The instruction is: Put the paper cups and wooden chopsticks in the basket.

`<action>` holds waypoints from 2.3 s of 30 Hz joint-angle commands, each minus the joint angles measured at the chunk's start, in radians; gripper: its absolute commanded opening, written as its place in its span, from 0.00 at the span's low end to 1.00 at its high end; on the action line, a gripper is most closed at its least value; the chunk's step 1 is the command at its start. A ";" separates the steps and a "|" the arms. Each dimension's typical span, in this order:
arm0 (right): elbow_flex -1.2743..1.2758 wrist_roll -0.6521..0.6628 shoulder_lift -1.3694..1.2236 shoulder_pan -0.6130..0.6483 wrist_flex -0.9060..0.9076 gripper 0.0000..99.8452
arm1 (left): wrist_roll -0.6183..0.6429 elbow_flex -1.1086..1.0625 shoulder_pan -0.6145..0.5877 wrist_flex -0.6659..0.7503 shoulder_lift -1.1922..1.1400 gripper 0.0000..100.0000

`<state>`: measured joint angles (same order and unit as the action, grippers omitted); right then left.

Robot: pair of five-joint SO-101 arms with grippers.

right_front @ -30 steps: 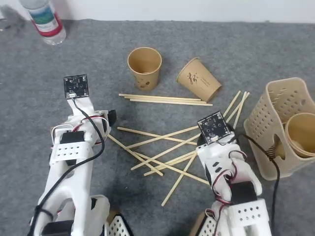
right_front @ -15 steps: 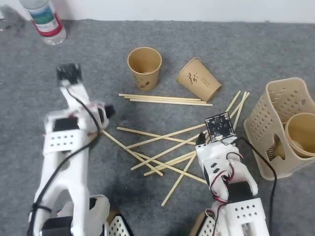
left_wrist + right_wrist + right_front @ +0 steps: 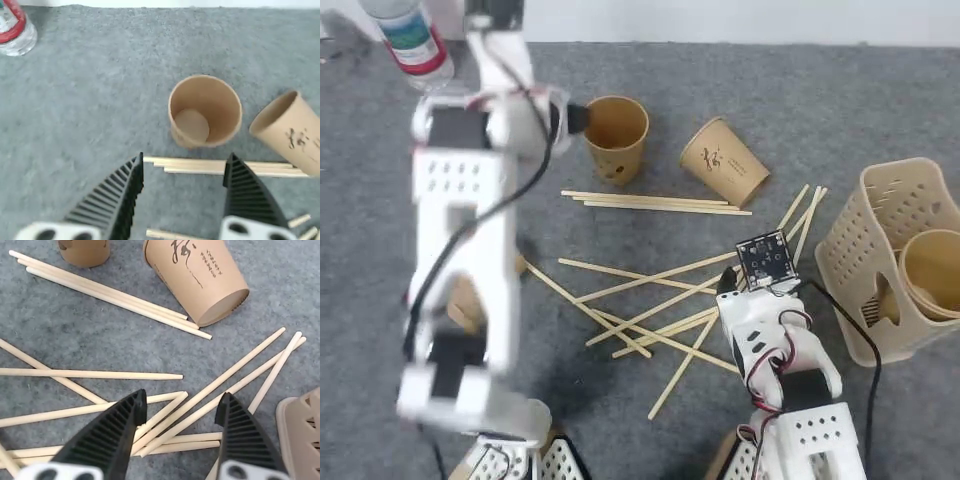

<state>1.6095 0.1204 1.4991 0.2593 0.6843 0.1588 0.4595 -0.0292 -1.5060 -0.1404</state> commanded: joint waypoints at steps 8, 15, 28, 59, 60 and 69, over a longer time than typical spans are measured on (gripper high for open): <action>-0.006 0.058 0.013 0.005 -0.022 0.23 | 0.009 0.978 0.041 -0.213 -0.809 0.22; -0.006 0.057 0.013 0.010 -0.022 0.23 | 0.015 1.158 0.014 -0.212 -1.008 0.22; -0.006 0.058 0.013 0.010 -0.022 0.23 | 0.009 1.158 0.040 -0.232 -1.102 0.20; 0.037 0.066 0.005 0.004 -0.074 0.23 | -0.104 0.380 0.310 -0.252 0.321 0.01; 0.040 0.066 0.013 0.004 -0.061 0.23 | -0.104 0.357 0.310 -0.252 0.351 0.01; 0.032 0.112 0.140 0.012 0.166 0.02 | -0.149 0.303 0.459 -0.250 0.440 0.01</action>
<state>1.6571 0.1803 1.5666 0.2608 0.7534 0.0545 0.7633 0.3468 -1.7346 0.2754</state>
